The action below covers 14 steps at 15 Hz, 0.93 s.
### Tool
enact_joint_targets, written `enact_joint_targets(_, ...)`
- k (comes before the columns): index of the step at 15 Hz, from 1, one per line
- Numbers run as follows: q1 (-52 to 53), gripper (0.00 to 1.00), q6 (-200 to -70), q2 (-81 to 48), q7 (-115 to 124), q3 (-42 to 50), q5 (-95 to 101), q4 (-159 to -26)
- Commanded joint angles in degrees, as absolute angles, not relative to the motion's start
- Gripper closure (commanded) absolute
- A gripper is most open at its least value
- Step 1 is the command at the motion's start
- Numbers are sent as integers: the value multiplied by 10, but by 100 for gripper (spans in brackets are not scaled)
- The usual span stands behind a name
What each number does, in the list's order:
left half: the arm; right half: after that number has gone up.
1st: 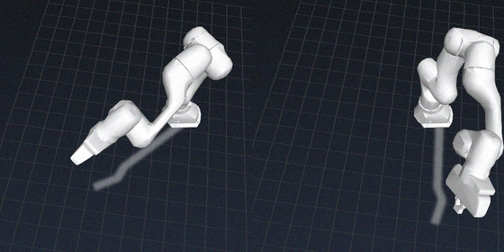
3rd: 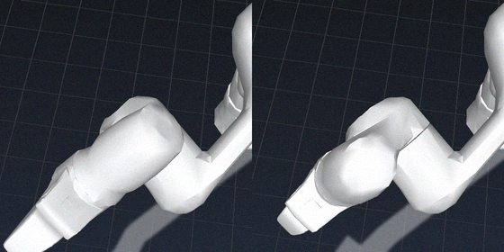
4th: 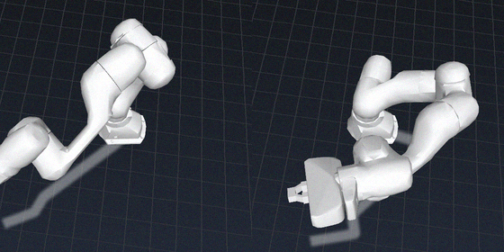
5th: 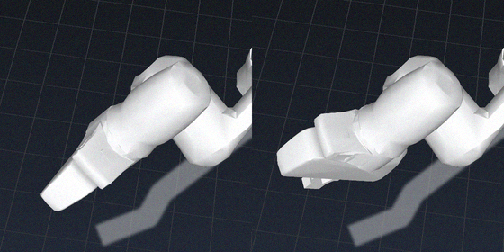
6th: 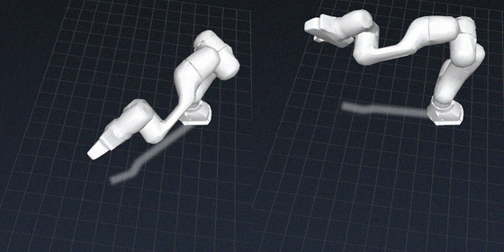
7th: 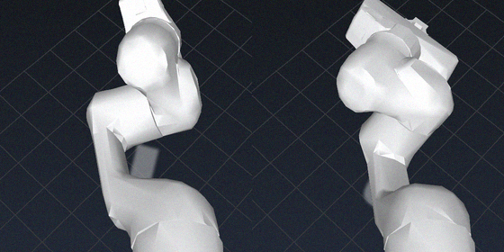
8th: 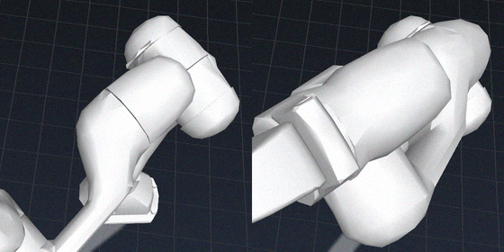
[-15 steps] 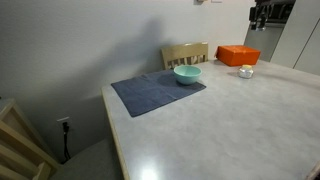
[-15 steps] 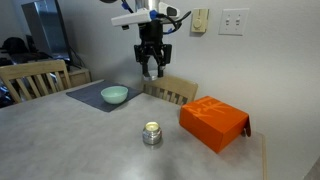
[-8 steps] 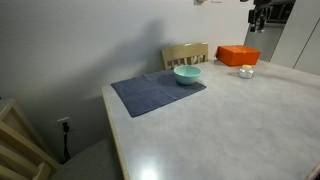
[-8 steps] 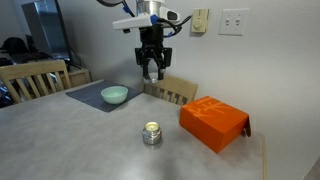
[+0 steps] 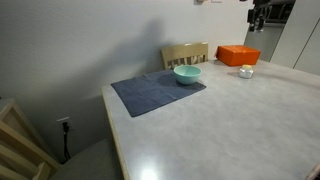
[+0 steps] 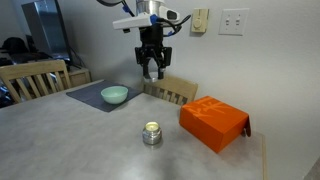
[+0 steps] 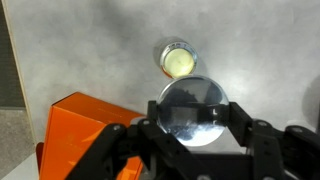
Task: Pick up the lid and put it on the bottle
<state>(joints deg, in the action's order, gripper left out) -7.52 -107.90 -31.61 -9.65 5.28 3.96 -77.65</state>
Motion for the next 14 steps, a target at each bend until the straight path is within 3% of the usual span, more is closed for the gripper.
enact_joint_targets(1,-85,56,-1078,-323,-97,47,31,-775)
enact_joint_targets(14,-91,56,-1063,-381,-102,45,30,-767)
